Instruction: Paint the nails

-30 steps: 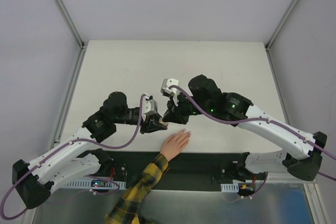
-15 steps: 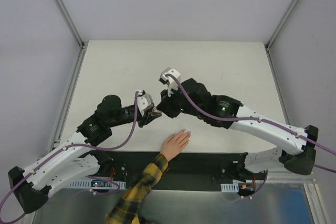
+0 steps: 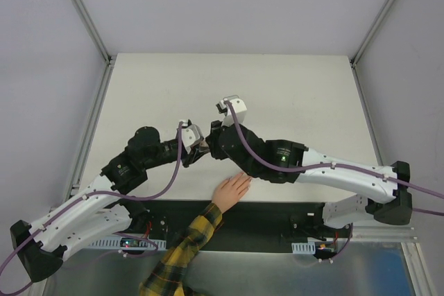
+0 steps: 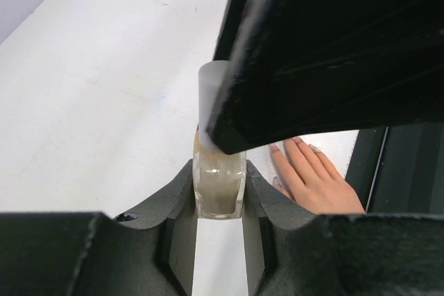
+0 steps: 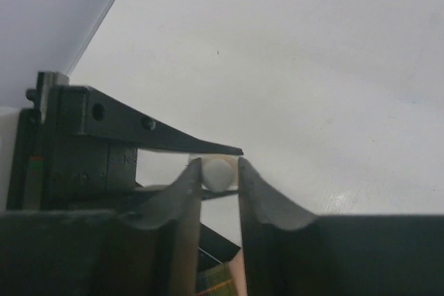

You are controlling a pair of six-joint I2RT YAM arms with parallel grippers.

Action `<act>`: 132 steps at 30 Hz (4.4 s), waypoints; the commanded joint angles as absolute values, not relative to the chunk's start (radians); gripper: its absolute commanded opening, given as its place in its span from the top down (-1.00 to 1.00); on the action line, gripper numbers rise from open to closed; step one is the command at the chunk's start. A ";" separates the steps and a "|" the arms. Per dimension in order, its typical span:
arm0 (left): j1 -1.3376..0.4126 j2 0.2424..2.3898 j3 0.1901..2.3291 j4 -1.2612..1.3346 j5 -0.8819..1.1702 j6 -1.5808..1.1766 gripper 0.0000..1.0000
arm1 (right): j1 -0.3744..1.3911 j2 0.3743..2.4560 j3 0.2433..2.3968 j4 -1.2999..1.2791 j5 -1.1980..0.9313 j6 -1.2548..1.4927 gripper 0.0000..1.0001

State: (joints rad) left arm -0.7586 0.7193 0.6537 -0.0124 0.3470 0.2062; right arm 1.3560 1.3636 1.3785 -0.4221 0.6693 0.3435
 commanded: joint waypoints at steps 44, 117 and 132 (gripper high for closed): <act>-0.742 0.750 0.681 0.074 0.349 0.167 1.00 | 1.167 1.302 1.289 -0.390 0.097 -0.022 0.99; -0.744 0.755 0.678 0.077 0.314 0.150 -0.87 | 0.268 1.418 0.860 -0.150 0.474 0.226 0.03; -0.744 0.713 0.680 0.077 0.267 0.140 -0.88 | 0.512 0.852 0.967 -0.557 0.289 0.008 -0.53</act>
State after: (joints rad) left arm -0.7490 0.7414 0.6495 0.0414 0.3080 0.1528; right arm 0.5148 0.9722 0.9962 -0.4236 0.3893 0.0753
